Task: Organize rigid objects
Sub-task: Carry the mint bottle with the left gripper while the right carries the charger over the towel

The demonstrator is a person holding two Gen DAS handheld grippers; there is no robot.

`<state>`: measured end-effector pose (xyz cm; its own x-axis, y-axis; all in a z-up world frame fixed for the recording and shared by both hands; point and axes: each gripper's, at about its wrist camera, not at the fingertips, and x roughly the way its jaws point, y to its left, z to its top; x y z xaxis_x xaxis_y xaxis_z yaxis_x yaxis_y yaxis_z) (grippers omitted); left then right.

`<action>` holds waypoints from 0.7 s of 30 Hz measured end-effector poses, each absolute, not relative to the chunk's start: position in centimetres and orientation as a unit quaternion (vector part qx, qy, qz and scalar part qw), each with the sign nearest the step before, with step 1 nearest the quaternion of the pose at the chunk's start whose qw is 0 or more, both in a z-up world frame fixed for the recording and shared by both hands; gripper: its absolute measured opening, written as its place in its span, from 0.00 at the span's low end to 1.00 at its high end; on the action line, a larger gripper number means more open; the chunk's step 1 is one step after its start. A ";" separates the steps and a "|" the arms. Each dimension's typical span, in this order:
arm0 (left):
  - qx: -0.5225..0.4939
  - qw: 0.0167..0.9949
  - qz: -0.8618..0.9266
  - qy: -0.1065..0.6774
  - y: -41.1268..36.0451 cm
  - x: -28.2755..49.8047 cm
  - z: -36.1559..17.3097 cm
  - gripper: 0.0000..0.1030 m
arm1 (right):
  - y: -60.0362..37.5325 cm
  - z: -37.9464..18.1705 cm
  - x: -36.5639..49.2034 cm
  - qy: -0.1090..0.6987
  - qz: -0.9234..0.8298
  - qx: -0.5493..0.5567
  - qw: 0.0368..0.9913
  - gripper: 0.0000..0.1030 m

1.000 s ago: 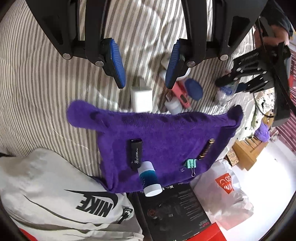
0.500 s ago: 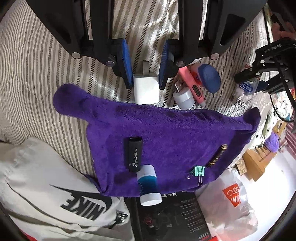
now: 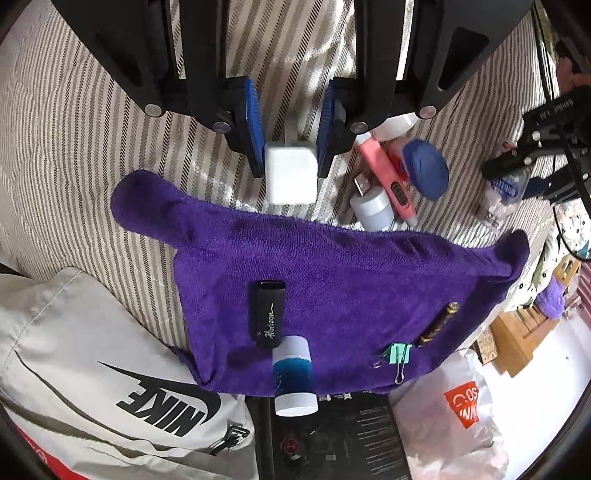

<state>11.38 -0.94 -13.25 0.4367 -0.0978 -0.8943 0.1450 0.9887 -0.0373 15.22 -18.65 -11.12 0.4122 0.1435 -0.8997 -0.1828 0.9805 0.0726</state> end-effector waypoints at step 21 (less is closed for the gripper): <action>-0.008 0.861 -0.081 0.503 2.2 12.1 -9.4 0.39 | -20.2 -8.1 13.2 0.537 0.111 -0.011 0.836 0.26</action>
